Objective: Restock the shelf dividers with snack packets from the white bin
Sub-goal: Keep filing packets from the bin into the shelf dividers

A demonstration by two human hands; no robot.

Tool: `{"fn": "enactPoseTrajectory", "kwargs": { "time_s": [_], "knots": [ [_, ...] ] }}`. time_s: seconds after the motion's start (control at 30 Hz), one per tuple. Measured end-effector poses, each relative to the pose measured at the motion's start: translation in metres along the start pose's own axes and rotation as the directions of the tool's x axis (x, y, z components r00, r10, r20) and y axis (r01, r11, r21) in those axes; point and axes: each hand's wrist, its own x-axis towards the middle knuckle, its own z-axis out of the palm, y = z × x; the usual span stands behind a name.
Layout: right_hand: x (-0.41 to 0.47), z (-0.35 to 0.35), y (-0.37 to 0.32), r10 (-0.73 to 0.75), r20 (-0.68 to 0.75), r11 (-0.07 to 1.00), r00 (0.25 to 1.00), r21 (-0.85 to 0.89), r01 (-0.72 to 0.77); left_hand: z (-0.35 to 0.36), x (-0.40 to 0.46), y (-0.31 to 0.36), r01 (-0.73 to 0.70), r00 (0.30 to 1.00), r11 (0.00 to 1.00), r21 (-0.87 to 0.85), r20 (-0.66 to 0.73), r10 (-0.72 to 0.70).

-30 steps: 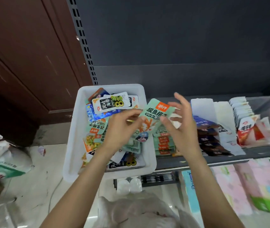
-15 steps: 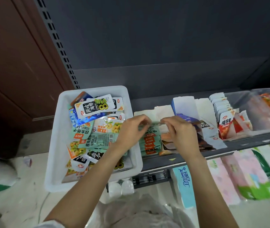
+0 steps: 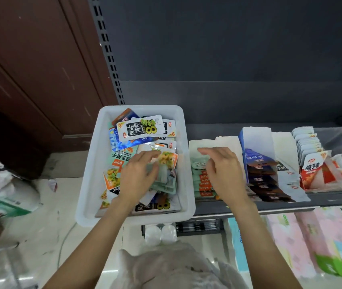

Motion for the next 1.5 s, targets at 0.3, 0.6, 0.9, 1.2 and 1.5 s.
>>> {"fn": "enactPoseTrajectory", "kwargs": {
  "time_s": [0.3,0.6,0.9,1.2,1.5],
  "knots": [
    [0.021,0.116,-0.069,-0.078,0.707,0.982,0.703,-0.067,0.176,-0.021,-0.028,-0.067,0.215,0.920,0.921,0.324,0.249,-0.302],
    [0.013,0.097,-0.070,-0.116,0.525,0.980,0.844,-0.080,0.184,-0.029,-0.031,-0.064,0.403,0.915,0.896,-0.189,0.046,-0.401],
    [0.016,0.052,-0.081,0.189,0.546,0.556,0.816,0.625,-0.547,-0.049,-0.006,-0.003,0.543,0.807,0.415,-0.730,0.317,-0.499],
    [0.006,-0.011,-0.043,0.086,0.106,0.977,0.991,0.187,-0.105,-0.038,0.018,0.026,-0.002,0.965,0.957,-0.292,0.250,0.078],
    [-0.011,-0.041,0.019,0.278,-0.220,0.958,0.935,0.137,-0.253,0.002,0.043,0.076,0.012,0.985,0.924,-0.383,0.165,0.056]
  ]
}}
